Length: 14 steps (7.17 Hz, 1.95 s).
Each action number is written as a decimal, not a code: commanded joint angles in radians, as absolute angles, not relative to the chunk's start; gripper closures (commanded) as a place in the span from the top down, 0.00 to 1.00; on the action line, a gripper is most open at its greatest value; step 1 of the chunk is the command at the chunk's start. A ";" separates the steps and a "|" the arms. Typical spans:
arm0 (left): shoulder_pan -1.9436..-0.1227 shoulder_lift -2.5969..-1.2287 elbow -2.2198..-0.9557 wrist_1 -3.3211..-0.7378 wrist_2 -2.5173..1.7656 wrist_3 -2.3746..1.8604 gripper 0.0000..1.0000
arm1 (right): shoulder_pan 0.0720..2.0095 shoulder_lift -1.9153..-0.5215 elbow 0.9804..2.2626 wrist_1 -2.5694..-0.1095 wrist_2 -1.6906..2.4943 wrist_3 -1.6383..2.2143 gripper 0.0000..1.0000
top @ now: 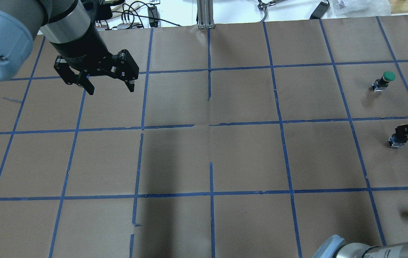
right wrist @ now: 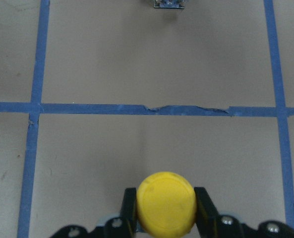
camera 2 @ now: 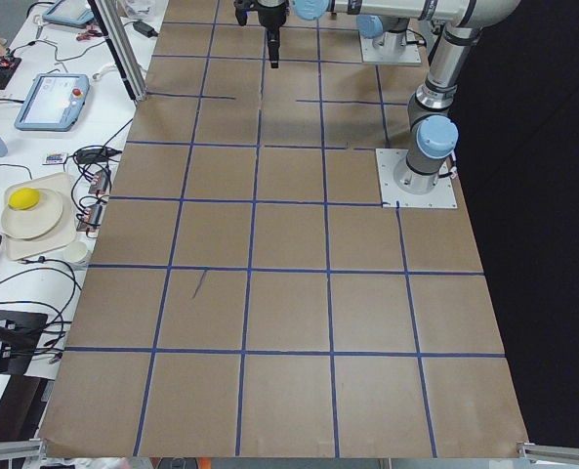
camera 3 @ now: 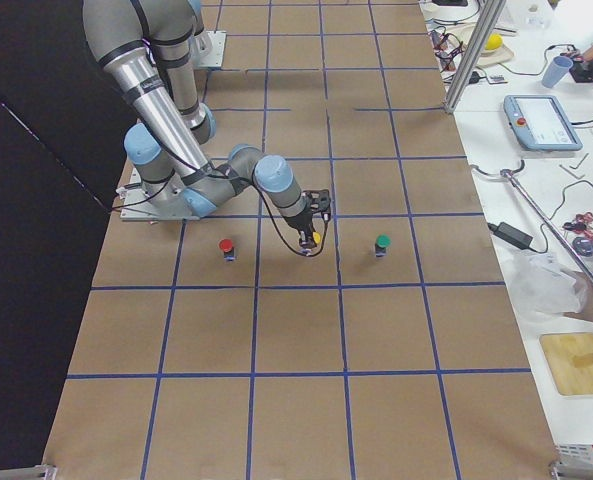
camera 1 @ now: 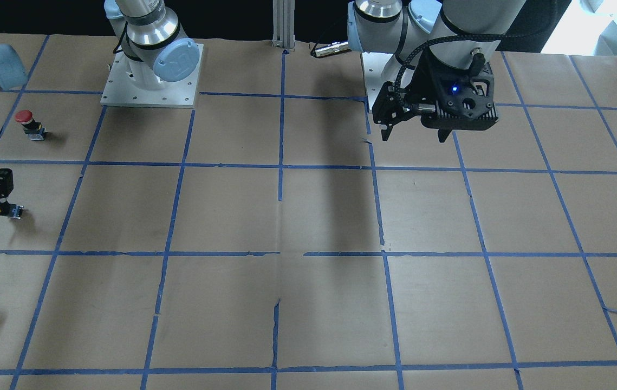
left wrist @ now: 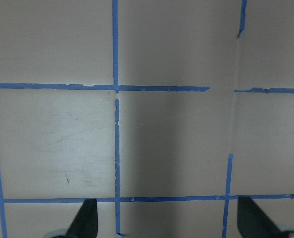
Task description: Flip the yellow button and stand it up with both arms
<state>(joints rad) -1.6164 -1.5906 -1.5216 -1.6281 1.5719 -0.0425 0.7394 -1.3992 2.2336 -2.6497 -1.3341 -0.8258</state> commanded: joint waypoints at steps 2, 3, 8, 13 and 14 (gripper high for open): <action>-1.588 -1.582 -1.517 -1.689 1.602 0.038 1.00 | 0.739 -1.400 2.233 -2.637 -1.348 -0.825 0.99; -1.585 -1.580 -1.513 -1.689 1.573 0.041 1.00 | 0.739 -1.408 2.233 -2.634 -1.370 -0.825 1.00; -1.582 -1.578 -1.506 -1.647 1.534 0.107 1.00 | 0.761 -1.534 1.988 -2.106 -1.411 -0.789 1.00; -1.582 -1.578 -1.502 -1.638 1.543 0.103 1.00 | 1.195 -1.578 1.620 -1.558 -1.548 -0.175 1.00; -1.582 -1.577 -1.502 -1.637 1.545 0.104 1.00 | 1.307 -1.615 1.603 -1.519 -1.548 -0.087 1.00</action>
<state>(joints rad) -1.5811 -1.5784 -1.5022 -1.6383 1.5433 0.1035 1.1724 -1.5792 1.6415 -1.6041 -1.5446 -0.2415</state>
